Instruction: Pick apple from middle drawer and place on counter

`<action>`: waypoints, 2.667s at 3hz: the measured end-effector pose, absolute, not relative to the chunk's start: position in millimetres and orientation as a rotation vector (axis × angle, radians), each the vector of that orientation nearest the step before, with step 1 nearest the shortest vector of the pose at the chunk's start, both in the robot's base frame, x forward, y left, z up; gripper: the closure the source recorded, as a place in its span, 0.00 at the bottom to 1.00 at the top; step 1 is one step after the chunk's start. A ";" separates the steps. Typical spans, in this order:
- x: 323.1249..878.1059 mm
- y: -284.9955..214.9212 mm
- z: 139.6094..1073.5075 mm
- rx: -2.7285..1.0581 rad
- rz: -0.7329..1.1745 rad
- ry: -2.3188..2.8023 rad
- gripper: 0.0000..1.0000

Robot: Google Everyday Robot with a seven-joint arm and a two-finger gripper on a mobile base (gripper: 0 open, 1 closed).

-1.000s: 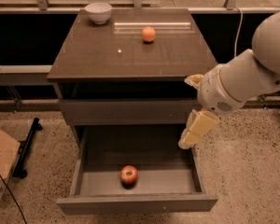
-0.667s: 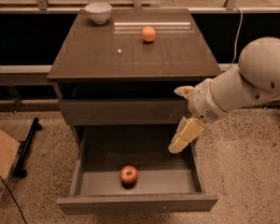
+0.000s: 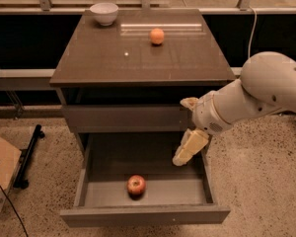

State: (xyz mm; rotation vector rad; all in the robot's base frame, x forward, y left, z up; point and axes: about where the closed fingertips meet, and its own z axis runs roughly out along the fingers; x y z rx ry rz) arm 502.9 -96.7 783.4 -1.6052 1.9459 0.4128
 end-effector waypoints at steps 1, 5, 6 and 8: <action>515.1 -81.4 757.6 -1.573 0.440 1.948 0.00; 543.4 -35.3 675.0 -1.497 0.583 1.905 0.00; 550.4 -17.0 648.4 -1.462 0.664 1.867 0.00; 558.1 -6.9 614.7 -1.411 0.742 1.839 0.00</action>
Offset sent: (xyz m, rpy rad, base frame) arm 0.0546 0.0453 -0.1208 0.2162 0.0549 -0.0290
